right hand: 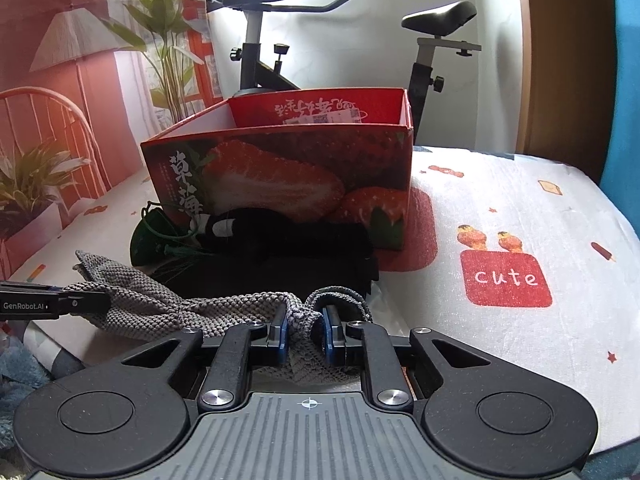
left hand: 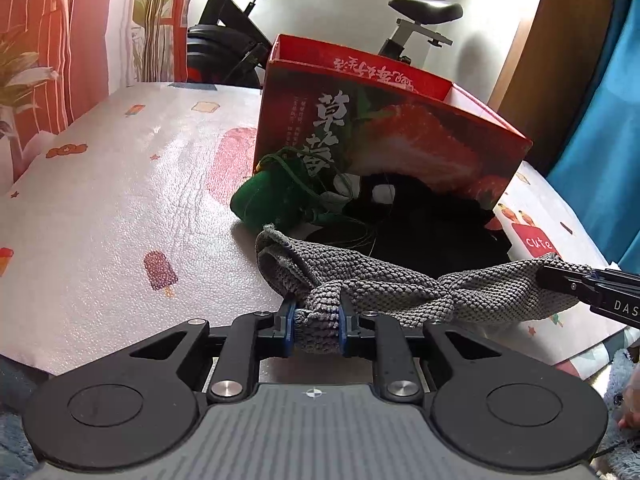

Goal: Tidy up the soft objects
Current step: 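Lift the grey towel with both tools and lower it into the red box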

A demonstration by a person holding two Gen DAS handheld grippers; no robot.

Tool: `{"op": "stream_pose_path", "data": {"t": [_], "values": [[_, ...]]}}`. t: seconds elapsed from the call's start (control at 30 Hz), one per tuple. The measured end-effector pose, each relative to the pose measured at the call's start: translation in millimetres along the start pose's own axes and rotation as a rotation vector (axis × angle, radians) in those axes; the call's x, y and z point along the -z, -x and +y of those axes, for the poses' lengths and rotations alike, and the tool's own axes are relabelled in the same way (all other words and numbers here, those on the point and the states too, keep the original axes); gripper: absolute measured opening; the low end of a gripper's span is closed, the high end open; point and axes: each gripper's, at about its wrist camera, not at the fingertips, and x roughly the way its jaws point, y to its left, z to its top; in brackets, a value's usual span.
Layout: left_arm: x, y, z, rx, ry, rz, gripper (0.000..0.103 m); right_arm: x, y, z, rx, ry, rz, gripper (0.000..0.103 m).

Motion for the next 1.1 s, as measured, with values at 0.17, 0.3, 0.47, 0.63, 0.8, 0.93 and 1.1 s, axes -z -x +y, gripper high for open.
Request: {"op": "stream_pose_path", "data": {"t": [0.17, 0.3, 0.47, 0.63, 0.8, 0.93, 1.1], "values": [[-13.3, 26.7, -2.5, 0.003, -0.015, -0.112, 0.02, -13.0, 17.5, 5.3, -0.015, 0.034, -0.088, 0.014], [-34.5, 49.2, -9.7, 0.004, -0.056, -0.221, 0.02, -31.8, 28.6, 9.1, -0.021, 0.073, -0.152, 0.013], [-82.3, 53.6, -23.7, 0.009, -0.115, -0.283, 0.02, -75.5, 26.2, 8.5, -0.03, 0.119, -0.201, 0.012], [-143.9, 31.4, -21.9, 0.036, -0.072, -0.282, 0.02, -132.4, 6.7, -2.8, -0.05, 0.112, -0.213, 0.012], [-196.6, -8.4, -22.5, -0.011, -0.116, -0.257, 0.02, -188.0, -33.3, -9.1, -0.018, 0.162, -0.187, 0.012], [-236.5, -45.1, -26.8, -0.055, -0.158, -0.233, 0.02, -225.1, -78.8, -15.8, 0.011, 0.163, -0.125, 0.012], [-266.8, -98.4, -32.0, -0.094, -0.193, -0.182, 0.02, -251.5, -132.8, -32.1, 0.067, 0.192, -0.063, 0.012]]}}
